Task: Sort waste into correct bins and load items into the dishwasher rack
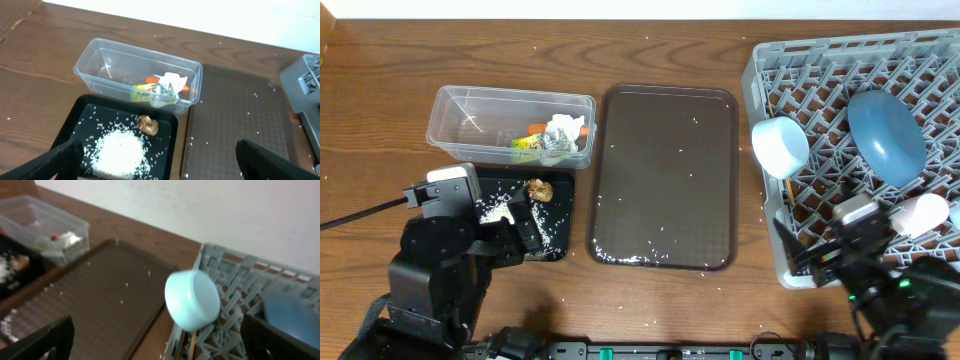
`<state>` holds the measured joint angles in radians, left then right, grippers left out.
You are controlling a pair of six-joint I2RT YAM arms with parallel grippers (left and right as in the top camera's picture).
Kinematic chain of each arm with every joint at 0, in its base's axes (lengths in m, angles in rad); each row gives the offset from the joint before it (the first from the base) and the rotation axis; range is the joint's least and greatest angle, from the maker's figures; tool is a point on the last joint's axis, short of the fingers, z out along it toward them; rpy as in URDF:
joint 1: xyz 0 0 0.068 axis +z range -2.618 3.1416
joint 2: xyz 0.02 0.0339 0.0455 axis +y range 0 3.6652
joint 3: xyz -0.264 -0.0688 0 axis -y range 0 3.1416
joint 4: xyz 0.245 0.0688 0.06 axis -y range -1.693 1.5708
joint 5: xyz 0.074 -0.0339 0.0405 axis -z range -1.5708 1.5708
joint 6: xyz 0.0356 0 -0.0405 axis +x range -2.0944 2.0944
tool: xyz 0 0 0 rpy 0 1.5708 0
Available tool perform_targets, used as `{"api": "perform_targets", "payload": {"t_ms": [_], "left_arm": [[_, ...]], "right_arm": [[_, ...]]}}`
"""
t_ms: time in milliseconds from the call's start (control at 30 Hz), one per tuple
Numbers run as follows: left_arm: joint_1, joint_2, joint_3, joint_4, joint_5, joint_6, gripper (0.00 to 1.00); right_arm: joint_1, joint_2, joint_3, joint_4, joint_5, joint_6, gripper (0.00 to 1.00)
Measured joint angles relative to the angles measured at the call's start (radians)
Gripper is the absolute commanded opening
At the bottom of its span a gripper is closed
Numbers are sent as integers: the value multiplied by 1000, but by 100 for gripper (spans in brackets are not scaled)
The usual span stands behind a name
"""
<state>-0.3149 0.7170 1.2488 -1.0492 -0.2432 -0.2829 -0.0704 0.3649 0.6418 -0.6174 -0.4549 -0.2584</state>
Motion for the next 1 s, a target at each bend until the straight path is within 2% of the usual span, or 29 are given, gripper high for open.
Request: {"api": "perform_targets", "payload": {"t_ms": [133,367,633,1000], "left_arm": [[0,0,0,0,0,0,98],[0,0,0,-1,0,0,98],[0,0,0,-1,0,0,98],[0,0,0,-1,0,0,98]], "right_arm": [[0,-135,-215,89,-5,-4,99],[0,-329,-423,150,-28,-8,99],[0,-350,-541,314,-46,-2,99],[0,-350,-547,332,-47,1,99]]}}
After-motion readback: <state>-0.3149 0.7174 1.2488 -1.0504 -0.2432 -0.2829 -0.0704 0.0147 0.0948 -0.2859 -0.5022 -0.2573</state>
